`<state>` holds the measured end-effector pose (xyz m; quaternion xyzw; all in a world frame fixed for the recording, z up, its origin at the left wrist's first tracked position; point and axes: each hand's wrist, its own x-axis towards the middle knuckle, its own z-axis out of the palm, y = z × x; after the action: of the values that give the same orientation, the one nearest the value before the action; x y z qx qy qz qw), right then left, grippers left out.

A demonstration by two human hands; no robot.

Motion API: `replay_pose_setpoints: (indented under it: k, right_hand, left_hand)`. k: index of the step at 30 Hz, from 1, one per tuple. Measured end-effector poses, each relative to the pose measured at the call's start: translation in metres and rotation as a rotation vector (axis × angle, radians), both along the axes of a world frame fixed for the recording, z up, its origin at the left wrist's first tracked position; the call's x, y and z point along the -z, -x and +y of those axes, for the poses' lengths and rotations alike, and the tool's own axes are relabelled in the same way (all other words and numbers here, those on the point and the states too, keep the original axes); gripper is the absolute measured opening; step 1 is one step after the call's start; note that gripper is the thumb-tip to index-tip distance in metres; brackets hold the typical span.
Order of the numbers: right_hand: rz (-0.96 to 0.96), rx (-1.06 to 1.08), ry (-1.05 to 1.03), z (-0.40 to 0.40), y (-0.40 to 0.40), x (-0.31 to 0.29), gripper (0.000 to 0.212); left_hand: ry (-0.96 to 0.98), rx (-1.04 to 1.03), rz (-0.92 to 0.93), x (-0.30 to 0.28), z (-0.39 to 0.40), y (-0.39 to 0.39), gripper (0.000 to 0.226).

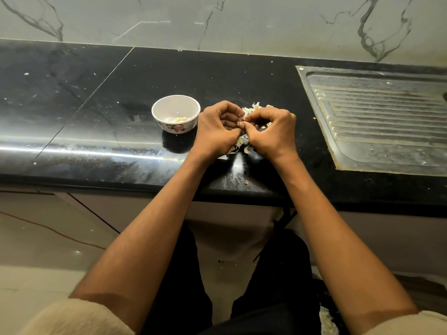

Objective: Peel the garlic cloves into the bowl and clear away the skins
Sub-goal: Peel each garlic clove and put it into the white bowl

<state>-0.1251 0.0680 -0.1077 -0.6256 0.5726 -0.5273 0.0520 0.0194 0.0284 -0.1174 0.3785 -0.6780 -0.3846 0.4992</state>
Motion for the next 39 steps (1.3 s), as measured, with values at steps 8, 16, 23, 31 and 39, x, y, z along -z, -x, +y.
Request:
replay_pose_setpoints:
  k: [8,16,23,31,39]
  right_hand:
    - [-0.04,0.019,-0.004,0.0005,-0.0006,-0.0005,0.005]
    - [0.015,-0.09,0.004,0.0032,-0.0006,-0.0024,0.008]
    - [-0.013,-0.048,-0.045,0.0008,-0.001,-0.0011,0.005]
    - [-0.064,-0.035,-0.051,0.0012,-0.0008,-0.0015,0.004]
    - [-0.147,-0.05,-0.05,0.0003,0.0004,-0.0003,0.008]
  left_hand:
    - [-0.008,-0.009,0.019,-0.0013,-0.0005,0.0002,0.024]
    - [-0.017,-0.015,0.034,-0.0002,-0.0003,-0.0012,0.023]
    - [-0.04,-0.017,0.022,0.0001,-0.0023,-0.0016,0.029]
    - [-0.088,-0.05,0.04,-0.003,-0.0016,-0.0044,0.027]
    - [-0.116,-0.056,0.039,-0.0049,0.0012,-0.0037,0.017]
